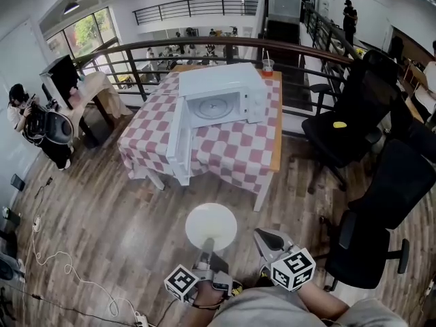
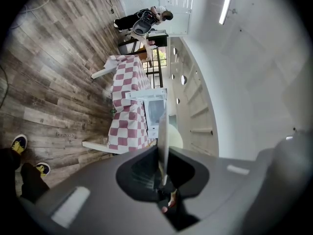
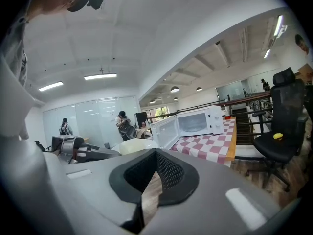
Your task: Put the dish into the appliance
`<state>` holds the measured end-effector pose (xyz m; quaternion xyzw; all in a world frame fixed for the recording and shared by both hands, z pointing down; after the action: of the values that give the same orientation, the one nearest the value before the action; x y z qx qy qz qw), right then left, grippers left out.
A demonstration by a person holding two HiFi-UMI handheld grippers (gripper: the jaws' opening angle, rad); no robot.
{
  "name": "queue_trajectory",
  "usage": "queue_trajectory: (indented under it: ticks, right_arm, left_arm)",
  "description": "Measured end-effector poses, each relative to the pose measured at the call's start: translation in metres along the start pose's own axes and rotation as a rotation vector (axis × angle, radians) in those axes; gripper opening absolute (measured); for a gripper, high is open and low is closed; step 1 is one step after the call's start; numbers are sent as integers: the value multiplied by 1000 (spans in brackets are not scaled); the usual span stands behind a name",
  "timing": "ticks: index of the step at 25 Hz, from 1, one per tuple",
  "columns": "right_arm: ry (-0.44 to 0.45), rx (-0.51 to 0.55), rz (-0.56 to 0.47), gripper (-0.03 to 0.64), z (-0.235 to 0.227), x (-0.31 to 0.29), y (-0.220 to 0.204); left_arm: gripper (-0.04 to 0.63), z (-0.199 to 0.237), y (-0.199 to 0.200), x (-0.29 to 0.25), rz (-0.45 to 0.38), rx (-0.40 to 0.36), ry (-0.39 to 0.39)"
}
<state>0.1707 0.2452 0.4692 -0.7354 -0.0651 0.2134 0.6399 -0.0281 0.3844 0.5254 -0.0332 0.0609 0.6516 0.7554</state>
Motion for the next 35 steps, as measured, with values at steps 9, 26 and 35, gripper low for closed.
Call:
queue_trajectory:
  ticks: [9, 26, 35]
  right_arm:
    - [14, 8, -16, -2, 0, -10, -4]
    - [9, 33, -24, -2, -76, -94, 11]
    - [23, 30, -10, -2, -141, -153, 30]
  left_arm:
    - [31, 3, 10, -10, 7, -3, -9]
    - [31, -2, 34, -127, 73, -27, -13]
    - [31, -15, 50, -207, 71, -39, -2]
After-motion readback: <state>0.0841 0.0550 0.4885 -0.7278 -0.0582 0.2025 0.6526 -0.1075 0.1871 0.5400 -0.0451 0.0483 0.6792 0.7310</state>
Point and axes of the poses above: the fingertips, and each gripper's own axes: x backward along the fingers, z to its left, y out of its top, the point moved 10 cm from there along x, backward along the fingers, and after that the axes turned 7 degrees about x, right-handed, at the moved point
